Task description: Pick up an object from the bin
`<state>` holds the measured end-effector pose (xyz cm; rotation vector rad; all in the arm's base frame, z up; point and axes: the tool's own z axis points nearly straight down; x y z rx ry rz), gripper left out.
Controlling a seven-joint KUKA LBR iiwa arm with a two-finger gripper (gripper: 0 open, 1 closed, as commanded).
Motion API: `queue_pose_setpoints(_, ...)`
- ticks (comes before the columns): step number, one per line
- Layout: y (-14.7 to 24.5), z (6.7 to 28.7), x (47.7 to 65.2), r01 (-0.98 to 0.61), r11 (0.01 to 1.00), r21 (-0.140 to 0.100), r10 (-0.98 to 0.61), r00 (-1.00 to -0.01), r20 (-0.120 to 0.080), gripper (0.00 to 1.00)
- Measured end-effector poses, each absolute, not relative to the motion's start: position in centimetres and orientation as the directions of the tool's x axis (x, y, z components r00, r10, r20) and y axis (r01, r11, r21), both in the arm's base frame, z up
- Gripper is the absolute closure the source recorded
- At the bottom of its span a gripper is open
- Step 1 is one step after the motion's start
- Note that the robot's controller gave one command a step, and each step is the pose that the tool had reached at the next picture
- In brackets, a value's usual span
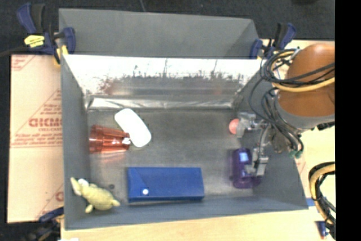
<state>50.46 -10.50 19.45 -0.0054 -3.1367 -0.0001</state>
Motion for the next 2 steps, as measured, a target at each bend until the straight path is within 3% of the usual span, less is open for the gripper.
queue_pose_setpoints(1,-10.5,19.8,50.6,0.0,1.0,-0.001,0.0,-1.0,-0.003,0.0)
queue_pose_setpoints(2,-11.9,18.5,48.2,0.017,1.0,-0.002,0.017,-1.0,-0.003,0.0)
